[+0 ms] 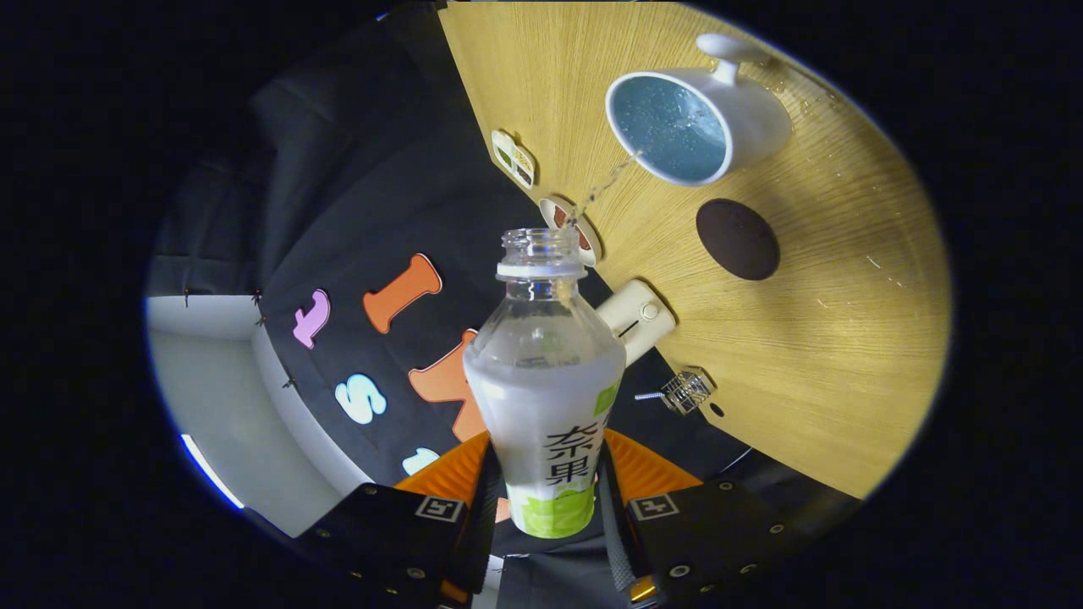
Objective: Take the bottle from table, then pour the juice into the cup, finally place the bottle on the coaster
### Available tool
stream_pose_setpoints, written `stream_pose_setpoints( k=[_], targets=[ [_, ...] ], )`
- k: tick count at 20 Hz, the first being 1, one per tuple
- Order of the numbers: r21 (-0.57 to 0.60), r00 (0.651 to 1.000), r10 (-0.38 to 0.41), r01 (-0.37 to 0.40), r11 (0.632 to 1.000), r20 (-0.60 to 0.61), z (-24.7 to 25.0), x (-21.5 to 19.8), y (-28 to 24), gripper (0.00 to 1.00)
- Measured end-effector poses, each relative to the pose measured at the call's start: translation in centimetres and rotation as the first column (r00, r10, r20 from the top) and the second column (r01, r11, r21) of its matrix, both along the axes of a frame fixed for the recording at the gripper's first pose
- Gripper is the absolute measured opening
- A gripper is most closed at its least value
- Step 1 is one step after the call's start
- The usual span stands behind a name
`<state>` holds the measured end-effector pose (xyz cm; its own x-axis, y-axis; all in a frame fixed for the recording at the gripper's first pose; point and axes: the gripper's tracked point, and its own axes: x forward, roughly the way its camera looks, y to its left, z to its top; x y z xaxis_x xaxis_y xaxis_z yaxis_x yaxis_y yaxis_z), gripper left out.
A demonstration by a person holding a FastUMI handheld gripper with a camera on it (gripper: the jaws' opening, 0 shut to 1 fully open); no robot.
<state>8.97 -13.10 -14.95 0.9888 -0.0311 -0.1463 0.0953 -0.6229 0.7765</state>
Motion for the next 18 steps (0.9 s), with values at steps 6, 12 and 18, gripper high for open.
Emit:
stream_pose_setpoints(
  k=[6, 12, 18],
  targets=[
    [-0.078, 0.999, 0.017, -0.02, 0.997, -0.041, -1.0, -0.4, 0.4, 0.57],
    [-0.348, 0.997, 0.058, -0.072, 0.935, -0.05, -1.1, -0.4, 0.3, 0.56],
    [-0.677, 0.99, 0.096, -0.14, 0.723, -0.103, -1.0, 0.1, -0.5, 0.56]
  ],
)
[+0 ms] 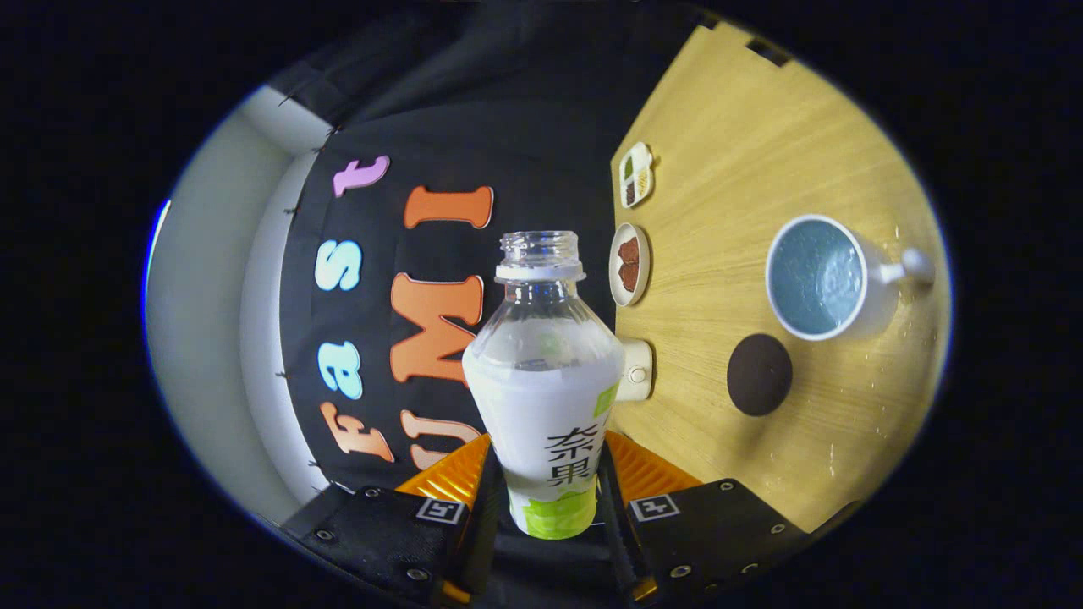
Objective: Take the bottle from table, then pour the juice into the cup, finally place the bottle on the coaster
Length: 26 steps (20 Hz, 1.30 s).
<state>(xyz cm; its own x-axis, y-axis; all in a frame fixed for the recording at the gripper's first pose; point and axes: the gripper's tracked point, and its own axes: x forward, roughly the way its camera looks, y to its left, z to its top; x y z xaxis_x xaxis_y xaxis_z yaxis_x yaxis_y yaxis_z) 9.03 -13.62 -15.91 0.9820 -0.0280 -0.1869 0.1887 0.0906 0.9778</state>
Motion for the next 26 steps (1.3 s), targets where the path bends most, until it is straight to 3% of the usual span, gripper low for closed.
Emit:
stream_pose_setpoints(
  k=[4, 7, 10, 13, 15, 19, 22, 26],
  targets=[
    [-0.234, 0.999, 0.028, -0.037, 0.972, -0.043, 0.6, -0.2, -0.7, 0.56],
    [-0.443, 0.996, 0.033, -0.068, 0.894, -0.087, 1.2, 0.0, -1.4, 0.56],
    [-0.638, 0.988, 0.014, -0.111, 0.762, -0.155, 1.7, 0.6, -2.2, 0.56],
    [-0.748, 0.979, -0.015, -0.145, 0.647, -0.203, 1.1, 1.3, -2.6, 0.57],
    [-0.819, 0.969, -0.046, -0.181, 0.545, -0.244, 0.1, 1.8, -2.9, 0.57],
    [-0.91, 0.948, -0.139, -0.225, 0.349, -0.288, -1.8, 3.0, -3.7, 0.57],
    [-0.931, 0.933, -0.166, -0.274, 0.242, -0.318, -3.8, 4.5, -3.4, 0.57],
    [-0.907, 0.909, -0.152, -0.349, 0.234, -0.389, -8.1, 5.8, -2.6, 0.58]
  ],
)
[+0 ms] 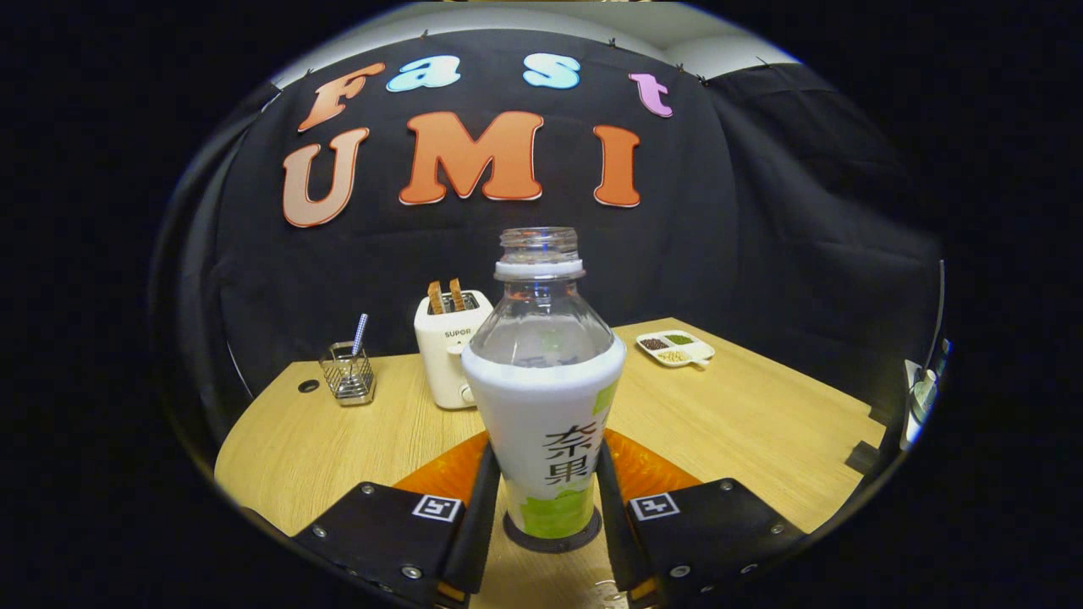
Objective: Take the bottle from table, then pour the juice into the cup, finally place the bottle on the coaster
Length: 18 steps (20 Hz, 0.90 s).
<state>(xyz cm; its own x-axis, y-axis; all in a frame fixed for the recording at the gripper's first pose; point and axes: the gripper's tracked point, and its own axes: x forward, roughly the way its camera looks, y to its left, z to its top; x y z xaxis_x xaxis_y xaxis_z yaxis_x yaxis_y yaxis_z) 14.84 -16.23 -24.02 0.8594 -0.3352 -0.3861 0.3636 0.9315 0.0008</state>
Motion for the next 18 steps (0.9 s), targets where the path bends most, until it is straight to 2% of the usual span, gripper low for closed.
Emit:
stream_pose_setpoints(
  k=[7, 12, 16, 17, 18],
  targets=[
    [-0.021, 0.998, -0.012, 0.011, 1.0, -0.06, -3.8, 0.6, 0.2, 0.62],
    [-0.024, 0.996, -0.004, 0.002, 1.0, -0.089, -4.8, 0.5, 0.4, 0.66],
    [0.006, 0.998, -0.009, 0.009, 1.0, -0.068, -4.0, 0.3, 0.3, 0.68],
    [0.01, 0.998, -0.014, 0.015, 1.0, -0.06, -3.6, 0.0, 0.2, 0.72],
    [0.018, 0.998, -0.019, 0.02, 1.0, -0.053, -3.2, -0.2, 0.2, 0.83]
  ],
)
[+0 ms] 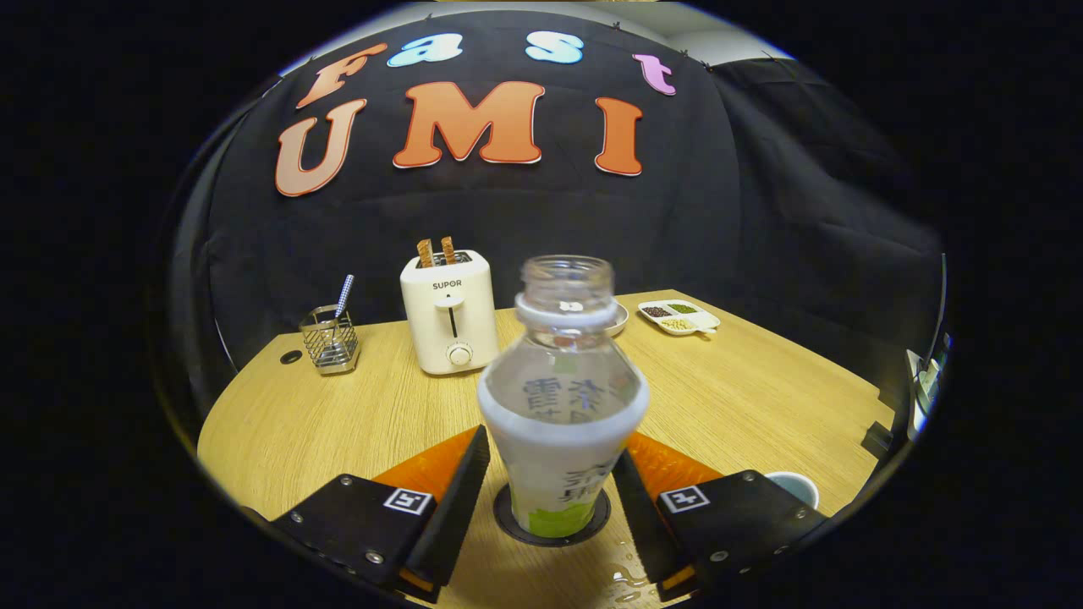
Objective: Take the bottle from table, then pour the juice into the cup, finally place the bottle on the coaster
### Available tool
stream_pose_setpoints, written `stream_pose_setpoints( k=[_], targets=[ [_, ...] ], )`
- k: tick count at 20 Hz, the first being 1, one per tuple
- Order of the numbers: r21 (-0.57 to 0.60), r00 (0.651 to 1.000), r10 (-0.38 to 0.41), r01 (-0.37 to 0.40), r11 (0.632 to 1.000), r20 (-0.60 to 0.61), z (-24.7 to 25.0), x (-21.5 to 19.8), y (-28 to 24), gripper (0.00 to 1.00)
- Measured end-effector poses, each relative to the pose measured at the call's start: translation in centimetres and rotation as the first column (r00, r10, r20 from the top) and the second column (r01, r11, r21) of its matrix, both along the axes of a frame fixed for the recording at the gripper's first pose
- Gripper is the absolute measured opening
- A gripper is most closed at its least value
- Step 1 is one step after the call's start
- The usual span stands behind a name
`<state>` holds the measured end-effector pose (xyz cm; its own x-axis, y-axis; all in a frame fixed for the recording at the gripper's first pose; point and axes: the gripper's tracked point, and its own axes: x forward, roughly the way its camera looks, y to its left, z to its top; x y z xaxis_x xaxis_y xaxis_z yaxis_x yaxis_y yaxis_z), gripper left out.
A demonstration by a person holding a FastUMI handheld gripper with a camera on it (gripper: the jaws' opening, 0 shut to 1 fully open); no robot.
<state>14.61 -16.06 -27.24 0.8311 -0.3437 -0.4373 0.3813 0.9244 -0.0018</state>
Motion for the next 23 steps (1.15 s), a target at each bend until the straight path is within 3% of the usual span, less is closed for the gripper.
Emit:
stream_pose_setpoints(
  k=[3, 12, 23],
  targets=[
    [0.037, 0.999, -0.005, 0.003, 0.999, 0.043, 1.9, -1.0, 0.0, 0.95],
    [-0.004, 0.977, 0.04, -0.04, 0.999, 0.211, 15.0, -5.2, 2.5, 0.97],
    [-0.026, 0.902, 0.233, -0.24, 0.971, 0.365, 27.9, -12.2, 14.2, 0.97]
  ],
)
